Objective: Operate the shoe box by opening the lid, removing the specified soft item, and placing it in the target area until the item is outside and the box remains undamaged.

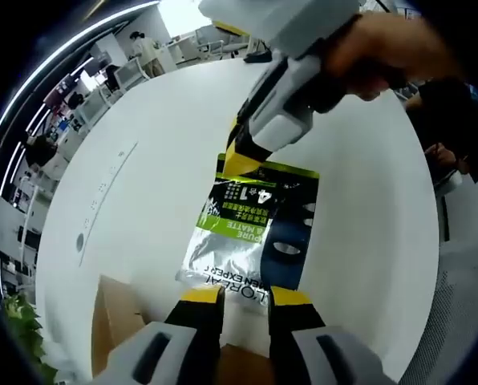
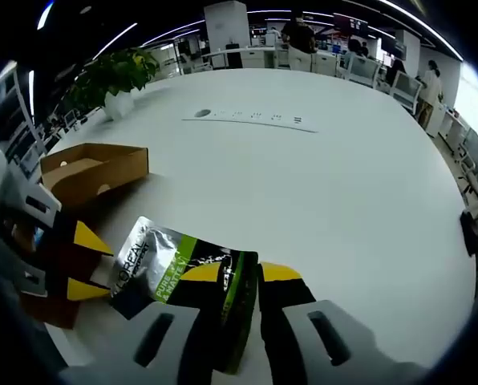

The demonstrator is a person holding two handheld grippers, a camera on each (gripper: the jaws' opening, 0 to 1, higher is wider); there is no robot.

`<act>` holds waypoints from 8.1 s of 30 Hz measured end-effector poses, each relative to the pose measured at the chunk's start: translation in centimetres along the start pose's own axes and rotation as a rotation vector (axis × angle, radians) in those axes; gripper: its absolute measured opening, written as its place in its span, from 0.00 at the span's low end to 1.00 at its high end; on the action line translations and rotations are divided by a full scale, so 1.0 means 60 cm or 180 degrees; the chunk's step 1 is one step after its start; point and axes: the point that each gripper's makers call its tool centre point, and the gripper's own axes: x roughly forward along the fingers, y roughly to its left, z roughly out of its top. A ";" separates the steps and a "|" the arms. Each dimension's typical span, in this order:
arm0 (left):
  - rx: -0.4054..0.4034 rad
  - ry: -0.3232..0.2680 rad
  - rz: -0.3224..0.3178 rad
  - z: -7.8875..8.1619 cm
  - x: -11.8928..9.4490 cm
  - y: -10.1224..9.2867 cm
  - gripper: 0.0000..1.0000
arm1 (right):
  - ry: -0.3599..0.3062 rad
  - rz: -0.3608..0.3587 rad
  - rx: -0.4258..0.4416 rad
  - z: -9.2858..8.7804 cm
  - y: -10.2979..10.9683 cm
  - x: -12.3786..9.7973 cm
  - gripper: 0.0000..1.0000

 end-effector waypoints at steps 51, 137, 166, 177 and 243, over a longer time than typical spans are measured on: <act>-0.1304 -0.1514 -0.0292 -0.102 -0.255 0.065 0.67 | -0.0417 0.0665 -0.0561 0.056 0.214 -0.152 0.44; -0.2112 -0.1856 0.0542 -0.437 -0.418 0.082 0.89 | 0.0030 0.1551 -0.0936 0.018 0.557 0.049 0.23; -0.2109 -0.1688 0.0631 -0.446 -0.397 0.091 0.79 | -0.0111 0.1262 -0.0763 0.048 0.532 0.030 0.01; -0.2043 -0.1543 0.0537 -0.426 -0.362 0.086 0.73 | -0.0149 0.1194 -0.0742 0.048 0.513 0.006 0.01; -0.2995 -0.0868 -0.0255 -0.391 -0.199 0.054 0.03 | -0.0196 0.1050 -0.0535 0.049 0.423 -0.056 0.00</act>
